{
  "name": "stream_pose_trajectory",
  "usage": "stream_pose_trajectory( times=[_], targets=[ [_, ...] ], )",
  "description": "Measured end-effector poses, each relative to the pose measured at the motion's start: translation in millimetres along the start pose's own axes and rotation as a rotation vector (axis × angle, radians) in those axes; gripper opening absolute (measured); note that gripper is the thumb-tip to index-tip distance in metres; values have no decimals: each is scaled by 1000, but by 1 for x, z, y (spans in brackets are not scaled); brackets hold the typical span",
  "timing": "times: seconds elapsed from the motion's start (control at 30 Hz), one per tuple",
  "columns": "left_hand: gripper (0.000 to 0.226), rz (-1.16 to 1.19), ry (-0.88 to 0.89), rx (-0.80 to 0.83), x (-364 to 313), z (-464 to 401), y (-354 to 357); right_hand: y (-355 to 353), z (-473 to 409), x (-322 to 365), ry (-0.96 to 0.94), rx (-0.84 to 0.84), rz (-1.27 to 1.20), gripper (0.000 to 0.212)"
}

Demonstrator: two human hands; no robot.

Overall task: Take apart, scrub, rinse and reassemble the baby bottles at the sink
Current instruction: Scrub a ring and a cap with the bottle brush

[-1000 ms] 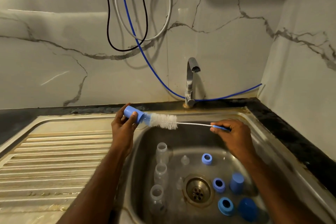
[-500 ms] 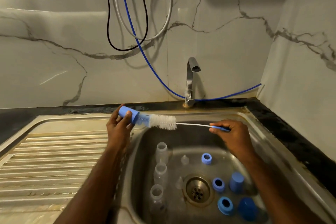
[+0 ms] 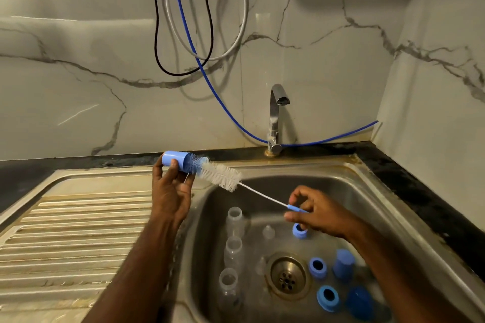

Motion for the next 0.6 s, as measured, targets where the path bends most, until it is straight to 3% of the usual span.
stream_pose_trajectory(
  times=[0.13,0.23,0.37,0.43,0.5,0.6],
  targets=[
    [39,-138,44,-65,1,1,-3,-6,-8,-10,-156,-302,118,10],
    [35,-295,146,-60,2,3,-3,-13,-11,-14,-219,-409,196,6],
    [34,-322,121,-26,0,2,-4,-11,-10,-12,-128,-322,286,34],
    [32,-210,68,-18,-5,0,-5,-15,-12,-14,-83,-290,237,45],
    [32,-116,30,-8,-9,-1,-7,-20,-14,-18,-75,-290,150,51],
    [32,-209,35,12,-3,2,-4,-15,-12,-21,-91,-249,69,54]
  ],
)
Point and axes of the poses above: each hand's wrist, its own z-axis away from the middle knuckle, its own y-axis out of the palm, x = y × z, the point moved 2 cm from there along -z, towards the middle knuckle, and after that the axes turned 11 degrees about -x, right-handed, at the moved point
